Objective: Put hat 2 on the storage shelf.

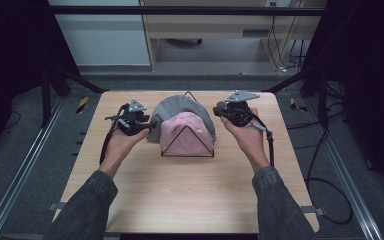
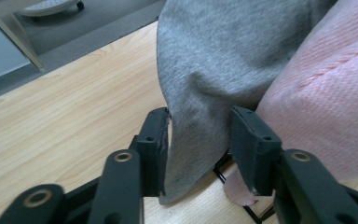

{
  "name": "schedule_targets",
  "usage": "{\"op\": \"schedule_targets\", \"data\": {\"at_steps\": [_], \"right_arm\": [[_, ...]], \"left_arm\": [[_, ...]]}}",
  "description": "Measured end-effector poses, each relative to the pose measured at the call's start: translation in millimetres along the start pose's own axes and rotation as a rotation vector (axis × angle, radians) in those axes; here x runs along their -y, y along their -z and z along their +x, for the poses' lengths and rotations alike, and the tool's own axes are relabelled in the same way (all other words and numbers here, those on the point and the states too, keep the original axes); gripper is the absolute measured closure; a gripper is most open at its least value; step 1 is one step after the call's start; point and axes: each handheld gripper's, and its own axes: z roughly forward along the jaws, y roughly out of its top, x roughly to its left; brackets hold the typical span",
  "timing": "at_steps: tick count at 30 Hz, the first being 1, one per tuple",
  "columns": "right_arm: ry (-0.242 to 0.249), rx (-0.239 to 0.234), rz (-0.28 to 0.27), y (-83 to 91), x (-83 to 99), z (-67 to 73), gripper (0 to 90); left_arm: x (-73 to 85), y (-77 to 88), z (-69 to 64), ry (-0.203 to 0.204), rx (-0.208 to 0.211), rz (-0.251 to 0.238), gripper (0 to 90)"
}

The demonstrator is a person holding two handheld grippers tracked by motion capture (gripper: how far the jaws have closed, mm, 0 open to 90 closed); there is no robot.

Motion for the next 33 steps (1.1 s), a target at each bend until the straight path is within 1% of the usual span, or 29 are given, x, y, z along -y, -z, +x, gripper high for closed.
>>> {"op": "schedule_targets", "data": {"at_steps": [1,2,8,9,13,15,17,18,20,21,22,25,27,28,29,30,31,32,33], "right_arm": [[0.0,0.0,0.0,0.0,0.0,0.0,88.2],[-0.002,0.003,-0.004,4.8,-0.9,-1.5,88.1],[-0.003,0.01,-0.007,14.3,-1.9,-4.2,87.3],[-0.004,0.01,-0.013,17.4,-2.3,-4.7,86.7],[0.006,0.011,-0.012,22.2,-3.4,-4.9,86.3],[0.007,0.009,-0.015,26.8,-4.4,-4.7,84.9],[0.012,0.01,-0.016,30.3,-4.9,-4.2,82.6],[0.012,0.011,-0.013,32.2,-5.2,-3.7,82.1],[0.011,0.011,-0.014,35.8,-6.0,-2.9,79.8],[0.019,0.014,-0.018,37.4,-6.4,-3.0,78.3],[0.014,0.013,-0.019,38.6,-6.8,-2.5,76.2],[0.019,0.023,-0.026,43.7,-8.5,-1.3,69.4],[0.017,0.029,-0.029,47.5,-9.5,0.6,61.7],[0.011,0.031,-0.024,49.1,-9.7,1.9,57.2],[0.009,0.031,-0.018,50.3,-9.7,3.0,53.2],[0.012,0.03,-0.011,51.7,-9.3,4.3,48.5],[0.012,0.03,-0.011,51.7,-9.3,4.3,48.5],[0.012,0.035,-0.001,53.8,-8.2,6.6,44.3],[0.017,0.041,0.002,55.5,-6.5,8.2,40.4]], "left_arm": [[-0.9,2.6,0.0,-0.003,-0.001,0.0,56.0],[-2.0,5.6,0.0,-0.009,-0.005,-0.003,52.4],[-3.1,12.2,1.4,-0.01,-0.018,-0.006,43.1],[-3.5,15.8,1.3,-0.013,-0.025,-0.011,41.7],[-4.4,20.9,0.5,-0.029,-0.032,-0.004,37.6],[-5.3,26.5,0.3,-0.043,-0.037,-0.002,35.5],[-5.7,31.0,-0.6,-0.048,-0.042,0.0,33.1],[-5.9,33.3,-0.6,-0.059,-0.041,0.007,32.1],[-6.4,36.9,-2.3,-0.056,-0.042,0.006,29.0],[-6.7,39.1,-2.2,-0.067,-0.043,0.013,27.6],[-6.8,40.7,-3.1,-0.061,-0.042,0.006,26.3],[-7.4,47.6,-5.4,-0.071,-0.04,0.015,21.6],[-6.5,51.8,-8.2,-0.075,-0.034,0.02,18.9],[-6.1,53.8,-8.8,-0.082,-0.031,0.029,17.4],[-4.8,55.4,-10.5,-0.078,-0.025,0.028,16.1],[-2.8,58.1,-12.2,-0.086,-0.02,0.03,14.9],[-2.8,58.1,-12.2,-0.086,-0.02,0.03,14.2],[-0.8,60.4,-13.1,-0.092,-0.018,0.026,14.2],[1.4,62.2,-14.3,-0.089,-0.017,0.027,13.4]]}}
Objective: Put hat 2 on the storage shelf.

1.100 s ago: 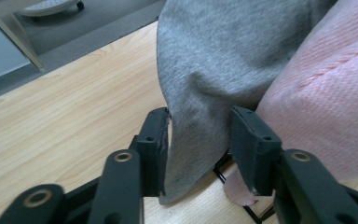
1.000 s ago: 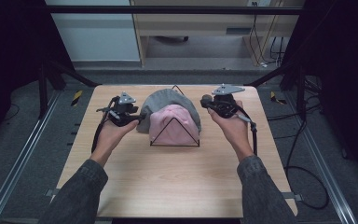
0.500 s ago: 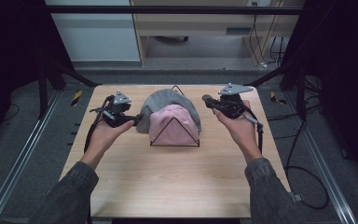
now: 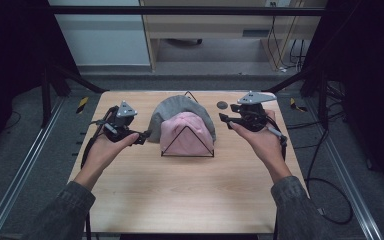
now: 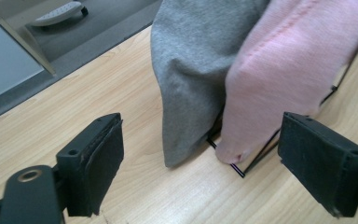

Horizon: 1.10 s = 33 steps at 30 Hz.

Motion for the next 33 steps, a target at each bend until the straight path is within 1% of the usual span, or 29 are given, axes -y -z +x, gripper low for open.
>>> {"op": "schedule_targets", "data": {"at_steps": [2,4,5,6,7,8,9,10,11,12,13,16,19,21,24,25,26,27,28,29,30,32,33], "right_arm": [[0.005,0.005,0.013,3.6,4.0,3.6,33.8],[0.009,0.013,0.018,8.5,7.9,6.5,29.1],[0.004,0.013,0.017,10.5,9.5,7.6,26.9],[0.004,0.019,0.014,15.6,14.0,9.8,22.8],[0.005,0.018,0.014,17.9,17.2,10.7,20.9],[0.005,0.018,0.014,17.9,17.2,10.7,20.9],[0.01,0.023,0.021,20.9,22.1,12.5,17.7],[0.01,0.023,0.021,20.9,22.1,12.5,17.7],[0.008,0.026,0.023,24.7,30.3,15.1,15.1],[0.005,0.028,0.022,25.9,34.7,16.0,14.1],[-0.001,0.027,0.025,26.7,38.0,16.8,13.4],[0.0,0.032,0.048,28.0,52.5,18.5,11.9],[-0.005,0.037,0.062,28.4,63.1,19.0,10.8],[-0.01,0.035,0.076,27.6,70.5,19.5,9.8],[-0.019,0.029,0.091,25.8,79.8,21.7,8.7],[-0.019,0.029,0.091,25.8,79.8,21.7,8.7],[-0.017,0.026,0.098,25.2,82.0,22.4,8.6],[-0.012,0.018,0.11,24.2,88.1,24.5,8.5],[-0.015,0.016,0.117,23.8,91.2,25.7,8.6],[-0.015,0.016,0.117,23.8,91.2,25.7,8.6],[-0.009,0.012,0.125,23.0,95.1,26.4,8.5],[-0.014,0.005,0.14,22.1,101.2,27.9,8.3],[-0.019,0.0,0.15,21.3,107.0,28.8,8.3]], "left_arm": [[4.5,4.1,-2.0,-0.009,0.012,-0.001,11.3],[9.5,7.4,-4.2,-0.01,0.023,-0.007,9.6],[13.7,9.5,-5.7,-0.01,0.027,-0.012,8.7],[20.4,12.5,-7.8,-0.003,0.032,-0.016,7.1],[23.8,14.2,-8.5,-0.004,0.034,-0.014,7.0],[23.8,14.2,-8.5,-0.004,0.034,-0.014,6.9],[30.8,17.0,-10.8,0.003,0.037,-0.018,6.9],[30.8,17.0,-10.8,0.003,0.037,-0.018,6.8],[37.6,19.5,-12.7,-0.003,0.038,-0.016,6.3],[39.9,20.2,-13.7,-0.003,0.035,-0.015,6.3],[43.7,20.8,-14.4,-0.006,0.036,-0.014,6.3],[52.0,20.6,-17.3,0.009,0.044,-0.015,6.3],[58.4,18.8,-20.9,0.001,0.032,-0.003,6.3],[63.0,15.9,-23.3,0.008,0.04,0.001,6.5],[69.6,10.0,-27.4,-0.003,0.041,0.033,6.5],[69.6,10.0,-27.4,-0.003,0.041,0.033,6.5],[72.6,7.4,-29.0,-0.008,0.04,0.046,6.5],[74.4,6.0,-29.3,-0.007,0.045,0.05,6.6],[79.5,2.2,-30.1,-0.004,0.049,0.06,6.6],[79.5,2.2,-30.1,-0.004,0.049,0.06,6.7],[81.6,0.8,-30.3,-0.003,0.049,0.065,6.7],[85.3,-1.6,-31.2,-0.002,0.052,0.079,7.0],[88.9,-3.8,-31.7,0.0,0.056,0.089,7.0]]}}
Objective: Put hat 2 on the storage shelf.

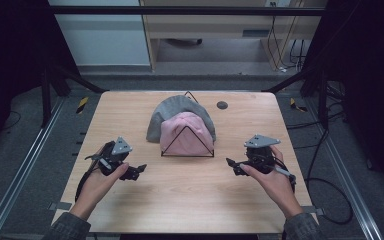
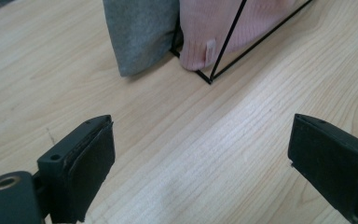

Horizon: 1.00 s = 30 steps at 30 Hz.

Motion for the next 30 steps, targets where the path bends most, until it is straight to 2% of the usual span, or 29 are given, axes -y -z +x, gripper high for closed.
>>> {"op": "schedule_targets", "data": {"at_steps": [5,9,19,25,28,30], "right_arm": [[-0.015,-0.016,0.031,-5.4,13.4,2.0,8.1],[-0.023,-0.03,0.059,-11.3,22.8,3.7,7.8],[-0.074,-0.038,0.123,-29.8,49.2,1.2,7.8],[-0.092,-0.04,0.173,-37.6,57.5,1.7,7.6],[-0.097,-0.04,0.207,-43.8,62.1,1.8,7.1],[-0.096,-0.036,0.212,-45.0,62.9,1.7,7.1]], "left_arm": [[6.3,-5.7,-0.2,0.004,0.009,0.02,6.9],[13.5,-12.8,-0.4,0.003,0.016,0.058,6.9],[32.1,-28.3,7.2,0.05,0.049,0.124,6.6],[39.8,-38.3,6.8,0.058,0.068,0.156,6.6],[42.1,-42.8,5.2,0.049,0.089,0.184,6.1],[43.0,-44.3,4.3,0.049,0.092,0.185,5.8]]}}
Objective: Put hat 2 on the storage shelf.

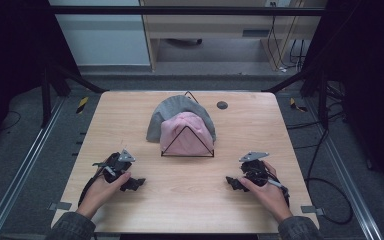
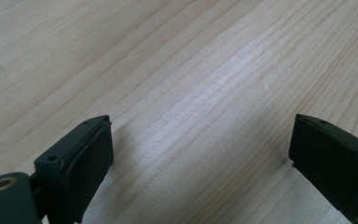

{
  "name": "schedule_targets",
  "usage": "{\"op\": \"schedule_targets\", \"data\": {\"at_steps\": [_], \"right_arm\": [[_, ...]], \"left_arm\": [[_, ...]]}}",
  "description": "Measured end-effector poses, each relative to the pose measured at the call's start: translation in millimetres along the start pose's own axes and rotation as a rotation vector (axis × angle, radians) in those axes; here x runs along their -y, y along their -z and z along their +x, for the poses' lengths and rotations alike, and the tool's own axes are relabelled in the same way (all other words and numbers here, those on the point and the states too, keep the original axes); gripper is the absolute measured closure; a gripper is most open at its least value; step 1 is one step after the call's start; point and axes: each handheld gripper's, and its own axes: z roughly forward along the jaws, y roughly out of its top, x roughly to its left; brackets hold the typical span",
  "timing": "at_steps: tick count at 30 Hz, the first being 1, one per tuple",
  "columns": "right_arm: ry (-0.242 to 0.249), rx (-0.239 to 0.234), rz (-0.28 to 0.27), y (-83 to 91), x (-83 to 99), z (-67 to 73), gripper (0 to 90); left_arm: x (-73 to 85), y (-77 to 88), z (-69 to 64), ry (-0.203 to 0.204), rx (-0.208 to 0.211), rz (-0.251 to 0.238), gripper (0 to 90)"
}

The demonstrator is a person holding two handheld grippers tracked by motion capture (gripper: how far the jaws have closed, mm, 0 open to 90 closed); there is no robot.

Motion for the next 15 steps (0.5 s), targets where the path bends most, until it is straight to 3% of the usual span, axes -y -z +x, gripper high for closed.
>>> {"op": "schedule_targets", "data": {"at_steps": [5,10,15], "right_arm": [[0.023,0.035,-0.008,-4.6,3.9,4.6,3.1],[0.011,0.048,-0.083,-6.6,11.8,6.8,1.8],[0.004,0.059,-0.082,-5.8,12.6,8.0,1.7]], "left_arm": [[3.0,-2.3,-0.7,-0.004,0.005,0.001,2.6],[9.1,-3.4,0.4,-0.002,0.007,-0.048,0.0],[10.6,-3.1,0.4,-0.006,0.008,-0.054,0.0]]}}
